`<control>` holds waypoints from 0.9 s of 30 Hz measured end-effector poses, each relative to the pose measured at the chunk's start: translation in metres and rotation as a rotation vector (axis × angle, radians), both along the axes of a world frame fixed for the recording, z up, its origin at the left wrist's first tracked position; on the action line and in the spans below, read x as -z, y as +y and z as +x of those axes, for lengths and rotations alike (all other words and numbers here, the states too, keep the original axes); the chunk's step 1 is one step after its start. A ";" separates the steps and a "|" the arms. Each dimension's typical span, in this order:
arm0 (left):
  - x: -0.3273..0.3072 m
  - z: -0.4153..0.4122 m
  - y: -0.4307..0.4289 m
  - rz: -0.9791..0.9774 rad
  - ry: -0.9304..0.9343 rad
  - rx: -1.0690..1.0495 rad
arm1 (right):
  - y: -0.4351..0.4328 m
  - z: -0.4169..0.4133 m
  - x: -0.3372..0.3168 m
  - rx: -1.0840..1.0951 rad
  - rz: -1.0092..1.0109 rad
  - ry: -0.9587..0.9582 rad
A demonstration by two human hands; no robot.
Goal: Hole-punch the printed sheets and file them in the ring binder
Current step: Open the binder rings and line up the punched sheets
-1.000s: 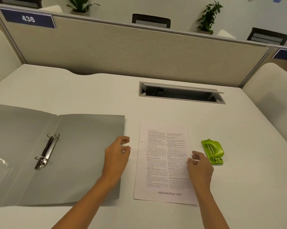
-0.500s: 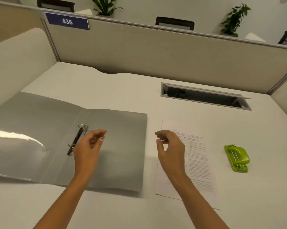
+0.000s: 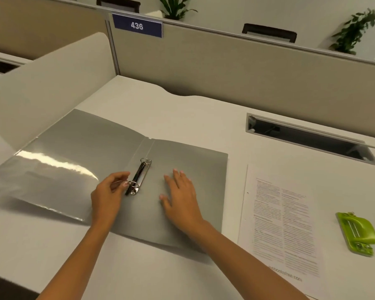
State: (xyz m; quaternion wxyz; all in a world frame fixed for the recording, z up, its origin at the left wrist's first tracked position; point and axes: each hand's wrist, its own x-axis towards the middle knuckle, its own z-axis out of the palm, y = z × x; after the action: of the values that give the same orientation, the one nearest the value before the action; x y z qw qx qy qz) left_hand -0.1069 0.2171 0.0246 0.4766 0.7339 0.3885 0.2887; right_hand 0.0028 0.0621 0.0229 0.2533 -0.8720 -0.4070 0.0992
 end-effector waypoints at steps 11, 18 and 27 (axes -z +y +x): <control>0.016 0.006 -0.014 -0.007 -0.029 0.016 | -0.047 0.010 0.039 0.067 -0.123 -0.273; 0.021 0.014 -0.027 0.014 -0.062 -0.069 | -0.054 0.008 0.024 0.133 0.176 -0.024; 0.022 0.015 -0.029 0.122 -0.045 -0.068 | 0.029 -0.010 -0.005 0.124 0.432 0.331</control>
State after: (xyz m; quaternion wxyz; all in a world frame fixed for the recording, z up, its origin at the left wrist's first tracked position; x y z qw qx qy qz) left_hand -0.0923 0.1885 0.0024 0.4295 0.7414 0.3840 0.3441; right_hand -0.0069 0.0915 0.0274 0.5021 -0.7929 -0.3177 0.1353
